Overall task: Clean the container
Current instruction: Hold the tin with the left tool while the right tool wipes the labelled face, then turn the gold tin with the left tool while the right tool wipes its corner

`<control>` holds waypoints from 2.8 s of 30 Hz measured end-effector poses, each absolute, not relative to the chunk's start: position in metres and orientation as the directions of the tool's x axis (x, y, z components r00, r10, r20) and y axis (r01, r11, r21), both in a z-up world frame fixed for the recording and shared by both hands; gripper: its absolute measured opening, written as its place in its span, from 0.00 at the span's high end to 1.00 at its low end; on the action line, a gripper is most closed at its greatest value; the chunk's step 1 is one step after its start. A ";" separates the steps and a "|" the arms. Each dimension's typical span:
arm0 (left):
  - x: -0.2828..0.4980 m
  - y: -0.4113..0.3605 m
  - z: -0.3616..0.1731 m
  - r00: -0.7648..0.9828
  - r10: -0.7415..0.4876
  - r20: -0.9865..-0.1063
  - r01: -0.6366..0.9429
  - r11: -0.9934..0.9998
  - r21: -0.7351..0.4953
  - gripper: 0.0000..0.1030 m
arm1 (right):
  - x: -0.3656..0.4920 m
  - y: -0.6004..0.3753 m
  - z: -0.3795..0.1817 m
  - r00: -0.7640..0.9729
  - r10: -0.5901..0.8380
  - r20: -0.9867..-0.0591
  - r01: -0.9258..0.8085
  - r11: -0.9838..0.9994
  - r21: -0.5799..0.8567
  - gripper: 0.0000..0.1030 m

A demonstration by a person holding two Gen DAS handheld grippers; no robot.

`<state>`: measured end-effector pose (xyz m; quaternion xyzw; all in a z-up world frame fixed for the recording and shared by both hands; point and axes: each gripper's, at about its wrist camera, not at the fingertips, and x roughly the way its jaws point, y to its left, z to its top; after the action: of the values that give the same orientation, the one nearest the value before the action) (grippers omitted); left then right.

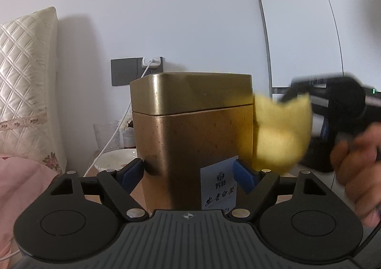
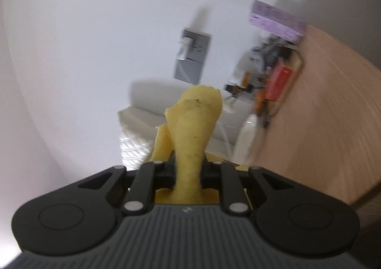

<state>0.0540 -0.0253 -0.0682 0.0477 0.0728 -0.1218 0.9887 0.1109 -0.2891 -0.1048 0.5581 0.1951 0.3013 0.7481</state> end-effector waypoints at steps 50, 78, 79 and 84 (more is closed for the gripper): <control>0.045 -0.015 -0.074 0.949 -0.277 -0.153 0.284 0.958 0.028 0.29 | 0.120 -0.291 -0.097 0.722 0.682 0.116 -0.256 0.107 0.961 0.82; 0.042 -0.017 -0.078 0.955 -0.267 -0.130 0.277 0.958 0.071 0.36 | 0.236 -0.287 -0.084 0.437 0.892 0.116 -0.423 0.090 0.902 0.82; 0.042 -0.017 -0.078 0.955 -0.266 -0.129 0.276 0.958 0.071 0.36 | 0.238 -0.286 -0.084 0.432 0.895 0.110 -0.426 0.095 0.900 0.82; 0.044 -0.014 -0.081 0.958 -0.260 -0.118 0.266 0.963 0.036 0.36 | 0.243 -0.286 -0.105 0.397 0.917 0.039 -0.376 0.124 0.918 0.82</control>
<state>0.0438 -0.0135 -0.0812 0.0260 0.0563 -0.1329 0.9892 0.2435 -0.2861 -0.1052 0.4688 0.2882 0.4673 0.6919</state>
